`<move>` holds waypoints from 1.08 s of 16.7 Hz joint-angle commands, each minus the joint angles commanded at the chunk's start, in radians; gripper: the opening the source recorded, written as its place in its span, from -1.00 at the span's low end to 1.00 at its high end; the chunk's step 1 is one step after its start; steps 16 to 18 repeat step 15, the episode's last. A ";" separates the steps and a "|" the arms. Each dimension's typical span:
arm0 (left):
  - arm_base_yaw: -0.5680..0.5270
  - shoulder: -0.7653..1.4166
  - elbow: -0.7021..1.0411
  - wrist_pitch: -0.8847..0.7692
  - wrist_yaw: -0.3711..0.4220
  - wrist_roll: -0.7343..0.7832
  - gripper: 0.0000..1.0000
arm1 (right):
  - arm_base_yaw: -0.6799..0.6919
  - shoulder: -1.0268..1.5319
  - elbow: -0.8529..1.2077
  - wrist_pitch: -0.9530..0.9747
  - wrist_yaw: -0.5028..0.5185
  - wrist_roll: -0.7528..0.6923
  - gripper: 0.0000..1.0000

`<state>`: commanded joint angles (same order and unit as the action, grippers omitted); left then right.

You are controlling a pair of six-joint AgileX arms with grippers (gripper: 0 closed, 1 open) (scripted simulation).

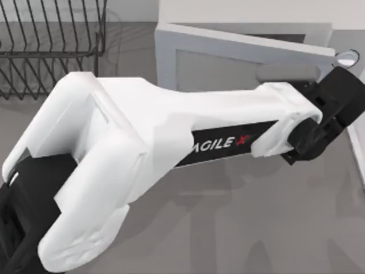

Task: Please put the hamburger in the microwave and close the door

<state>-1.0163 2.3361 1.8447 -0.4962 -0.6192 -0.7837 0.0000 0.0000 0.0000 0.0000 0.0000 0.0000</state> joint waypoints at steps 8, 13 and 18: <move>0.060 0.143 0.234 -0.059 0.037 0.063 -1.00 | 0.000 0.000 0.000 0.000 0.000 0.000 1.00; 0.134 0.282 0.479 -0.115 0.082 0.135 -1.00 | 0.000 0.000 0.000 0.000 0.000 0.000 1.00; 0.146 0.301 0.506 -0.124 0.090 0.146 -1.00 | 0.000 0.000 0.000 0.000 0.000 0.000 1.00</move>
